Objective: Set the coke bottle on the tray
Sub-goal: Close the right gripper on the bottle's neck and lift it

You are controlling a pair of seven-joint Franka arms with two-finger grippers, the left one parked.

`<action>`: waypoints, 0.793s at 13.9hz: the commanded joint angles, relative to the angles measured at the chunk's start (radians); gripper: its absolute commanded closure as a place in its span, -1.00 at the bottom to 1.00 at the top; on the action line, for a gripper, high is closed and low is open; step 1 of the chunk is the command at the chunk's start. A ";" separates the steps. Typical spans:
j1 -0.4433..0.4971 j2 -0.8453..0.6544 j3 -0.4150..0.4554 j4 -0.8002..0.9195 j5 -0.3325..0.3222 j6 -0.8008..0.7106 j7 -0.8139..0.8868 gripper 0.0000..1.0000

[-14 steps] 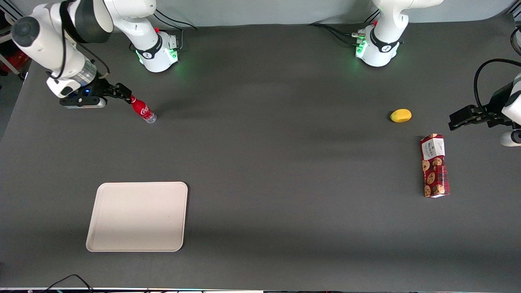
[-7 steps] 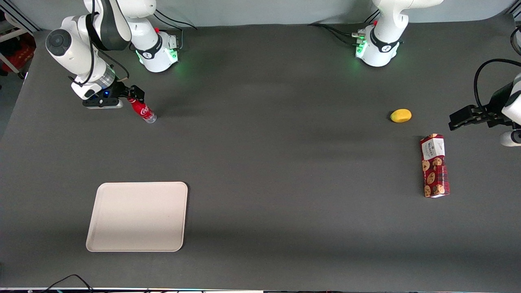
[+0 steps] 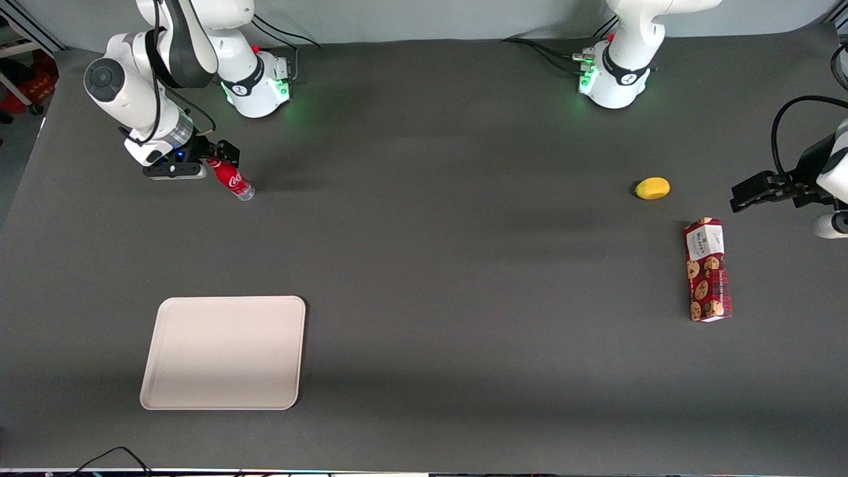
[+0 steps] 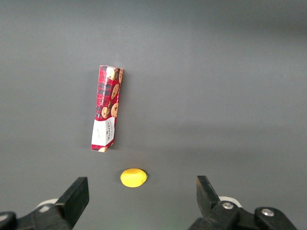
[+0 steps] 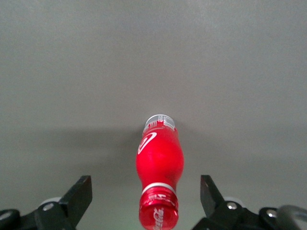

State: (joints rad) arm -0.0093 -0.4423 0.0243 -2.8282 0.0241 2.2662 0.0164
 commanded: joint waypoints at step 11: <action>-0.012 0.028 -0.001 -0.040 -0.009 0.033 -0.004 0.76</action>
State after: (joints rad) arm -0.0170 -0.3971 0.0235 -2.8236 0.0212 2.2694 0.0165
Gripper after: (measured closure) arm 0.599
